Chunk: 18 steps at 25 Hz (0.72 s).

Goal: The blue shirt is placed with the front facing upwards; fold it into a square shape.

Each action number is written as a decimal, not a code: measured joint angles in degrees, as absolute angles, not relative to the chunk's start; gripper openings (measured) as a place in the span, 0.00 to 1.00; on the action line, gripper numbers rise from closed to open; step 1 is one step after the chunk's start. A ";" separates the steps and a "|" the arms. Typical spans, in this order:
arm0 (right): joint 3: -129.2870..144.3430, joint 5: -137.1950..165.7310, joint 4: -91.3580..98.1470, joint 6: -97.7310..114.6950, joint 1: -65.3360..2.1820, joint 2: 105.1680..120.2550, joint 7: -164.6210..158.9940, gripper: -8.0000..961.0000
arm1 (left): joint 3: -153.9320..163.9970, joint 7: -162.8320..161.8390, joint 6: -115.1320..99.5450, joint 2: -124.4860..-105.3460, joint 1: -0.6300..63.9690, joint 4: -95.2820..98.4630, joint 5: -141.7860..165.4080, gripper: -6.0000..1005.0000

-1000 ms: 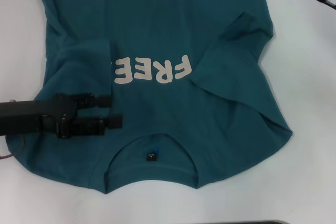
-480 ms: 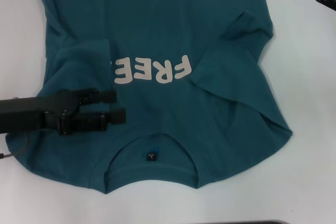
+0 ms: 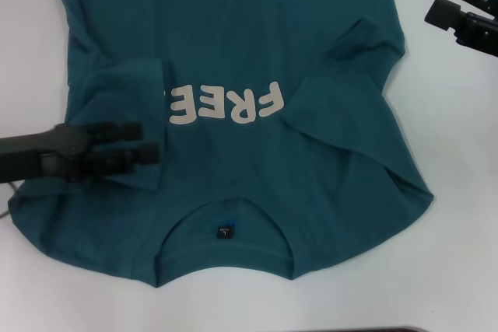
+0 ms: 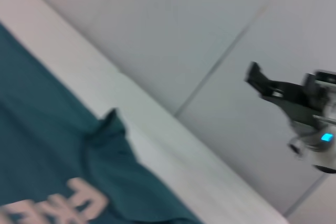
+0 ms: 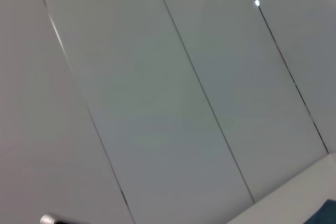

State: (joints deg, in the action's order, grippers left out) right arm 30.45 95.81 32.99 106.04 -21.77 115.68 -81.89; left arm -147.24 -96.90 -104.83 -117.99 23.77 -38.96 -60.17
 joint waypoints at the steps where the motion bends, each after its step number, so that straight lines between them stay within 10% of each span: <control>1: 30.45 96.00 33.20 105.87 -21.83 115.66 -82.82 0.96 | -147.82 -97.57 -104.57 -117.37 23.44 -38.96 -60.05 0.87; 18: 30.48 97.55 34.28 102.13 -23.27 115.39 -88.89 0.96 | -152.06 -109.07 -98.90 -108.56 16.39 -38.29 -57.15 0.87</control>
State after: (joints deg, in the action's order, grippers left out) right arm 30.48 97.55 34.28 102.13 -23.27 115.39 -88.89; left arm -152.06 -109.07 -98.90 -108.56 16.39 -38.29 -57.15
